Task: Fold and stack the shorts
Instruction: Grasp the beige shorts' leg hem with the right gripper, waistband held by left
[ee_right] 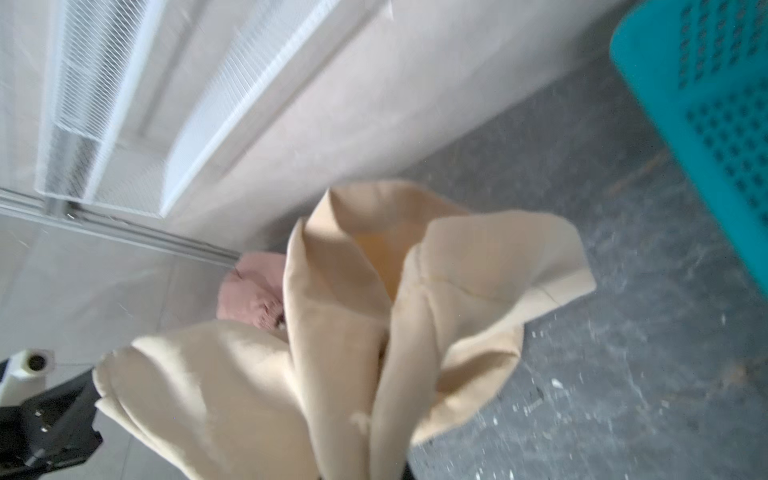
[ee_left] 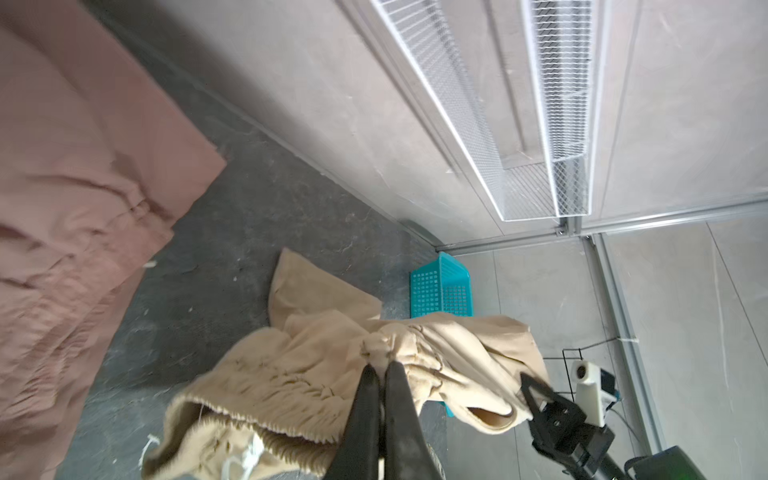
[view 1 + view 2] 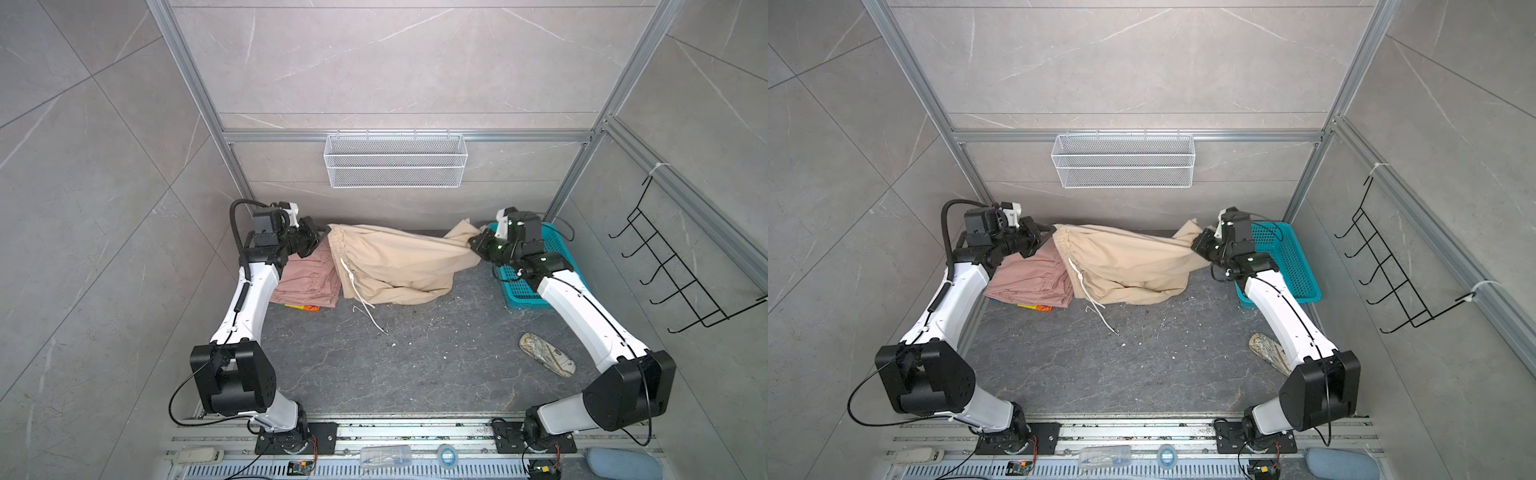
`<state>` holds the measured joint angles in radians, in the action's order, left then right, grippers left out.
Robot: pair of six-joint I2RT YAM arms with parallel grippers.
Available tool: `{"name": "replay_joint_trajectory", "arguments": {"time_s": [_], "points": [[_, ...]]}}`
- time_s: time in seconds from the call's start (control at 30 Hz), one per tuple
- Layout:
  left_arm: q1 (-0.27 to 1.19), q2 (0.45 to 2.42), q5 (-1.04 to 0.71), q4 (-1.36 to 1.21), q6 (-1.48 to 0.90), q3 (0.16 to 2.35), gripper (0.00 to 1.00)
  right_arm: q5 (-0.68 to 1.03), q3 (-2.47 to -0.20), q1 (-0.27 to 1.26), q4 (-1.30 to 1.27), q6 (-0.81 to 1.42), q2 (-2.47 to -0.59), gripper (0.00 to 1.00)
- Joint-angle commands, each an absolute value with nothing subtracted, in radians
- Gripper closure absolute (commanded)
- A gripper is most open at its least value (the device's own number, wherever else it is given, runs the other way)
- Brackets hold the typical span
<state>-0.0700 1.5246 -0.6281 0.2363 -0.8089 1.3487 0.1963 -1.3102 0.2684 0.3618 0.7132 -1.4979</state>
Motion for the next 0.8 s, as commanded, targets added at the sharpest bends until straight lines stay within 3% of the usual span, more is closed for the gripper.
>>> {"name": "replay_joint_trajectory", "arguments": {"time_s": [0.0, 0.23, 0.43, 0.77], "points": [[-0.104, 1.488, -0.606, 0.167, -0.834, 1.220, 1.00, 0.168, -1.164, 0.309, 0.409, 0.710, -1.582, 0.93], [-0.131, 1.442, -0.598, 0.148, -0.806, 1.045, 1.00, 0.213, -1.051, 0.314, 0.328, 0.735, -1.649, 0.91], [-0.131, 1.429, -0.607, 0.114, -0.820, 0.992, 1.00, 0.231, -1.003, 0.314, 0.299, 0.752, -1.664, 0.70], [-0.132, 1.413, -0.623, 0.095, -0.827, 0.969, 1.00, 0.253, -0.932, 0.313, 0.226, 0.794, -1.693, 0.50]]}}
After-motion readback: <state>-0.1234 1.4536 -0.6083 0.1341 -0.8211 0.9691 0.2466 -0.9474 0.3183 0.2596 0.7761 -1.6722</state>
